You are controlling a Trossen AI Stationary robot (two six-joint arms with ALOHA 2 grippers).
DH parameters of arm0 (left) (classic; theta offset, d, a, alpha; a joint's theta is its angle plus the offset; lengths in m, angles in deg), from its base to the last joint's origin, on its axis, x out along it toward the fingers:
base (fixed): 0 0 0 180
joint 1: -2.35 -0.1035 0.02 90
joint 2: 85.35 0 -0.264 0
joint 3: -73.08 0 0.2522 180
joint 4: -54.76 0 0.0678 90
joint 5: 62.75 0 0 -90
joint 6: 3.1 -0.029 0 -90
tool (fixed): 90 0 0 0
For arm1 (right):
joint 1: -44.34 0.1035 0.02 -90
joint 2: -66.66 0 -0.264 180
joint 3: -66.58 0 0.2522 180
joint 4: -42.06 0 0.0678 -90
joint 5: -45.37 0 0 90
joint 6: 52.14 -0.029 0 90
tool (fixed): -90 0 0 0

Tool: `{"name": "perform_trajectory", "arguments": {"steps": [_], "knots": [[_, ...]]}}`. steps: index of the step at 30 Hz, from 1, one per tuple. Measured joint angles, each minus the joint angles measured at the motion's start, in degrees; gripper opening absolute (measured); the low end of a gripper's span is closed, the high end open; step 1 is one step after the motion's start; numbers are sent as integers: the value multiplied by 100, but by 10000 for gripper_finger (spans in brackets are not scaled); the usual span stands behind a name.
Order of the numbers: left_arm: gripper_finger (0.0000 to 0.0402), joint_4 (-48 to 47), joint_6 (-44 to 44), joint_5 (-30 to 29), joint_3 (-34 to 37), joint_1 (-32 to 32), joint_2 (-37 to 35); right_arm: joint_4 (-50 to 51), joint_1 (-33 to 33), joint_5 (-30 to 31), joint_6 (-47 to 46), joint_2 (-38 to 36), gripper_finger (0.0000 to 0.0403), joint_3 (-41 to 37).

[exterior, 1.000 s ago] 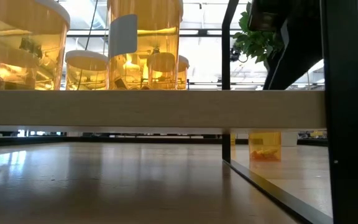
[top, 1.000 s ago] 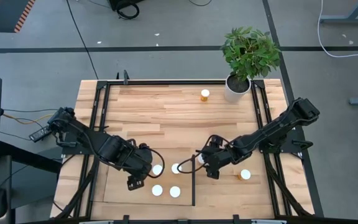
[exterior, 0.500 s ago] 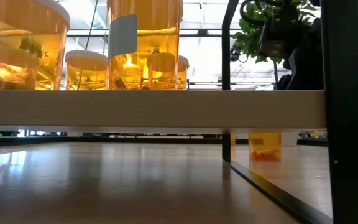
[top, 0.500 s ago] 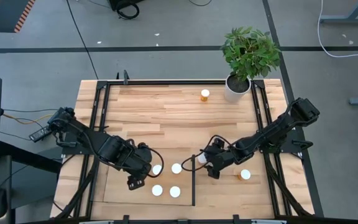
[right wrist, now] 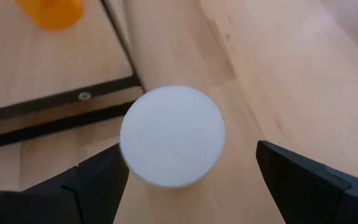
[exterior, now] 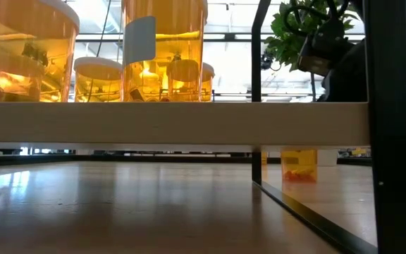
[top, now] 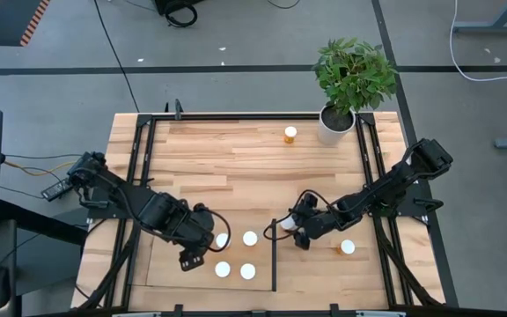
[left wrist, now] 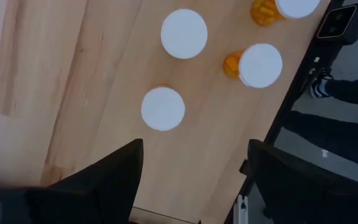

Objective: Pick and place medicine bottles onto shelf by color
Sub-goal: Align the orange pill bottle with the other orange pill bottle on the shelf

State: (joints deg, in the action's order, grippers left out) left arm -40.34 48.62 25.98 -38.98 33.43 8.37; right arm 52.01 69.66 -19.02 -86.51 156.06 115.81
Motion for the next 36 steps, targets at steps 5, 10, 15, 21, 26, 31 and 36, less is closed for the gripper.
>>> {"name": "perform_trajectory", "arguments": {"steps": [5,10,15,21,26,31,36], "knots": [[293,0,24,71,0,36,0,-158,0,117,121,0,353,-110],[293,0,59,78,0,34,0,-482,0,268,126,0,353,-236],[293,0,62,78,0,27,0,-730,0,319,163,0,353,-234],[293,0,62,72,0,22,0,-735,0,327,137,0,329,-234],[293,0,66,72,0,23,0,-805,0,283,139,0,288,-232],[293,0,125,72,0,23,0,-882,0,273,148,0,256,-230],[293,0,121,70,0,22,2,-848,0,133,181,2,234,-124]]}}
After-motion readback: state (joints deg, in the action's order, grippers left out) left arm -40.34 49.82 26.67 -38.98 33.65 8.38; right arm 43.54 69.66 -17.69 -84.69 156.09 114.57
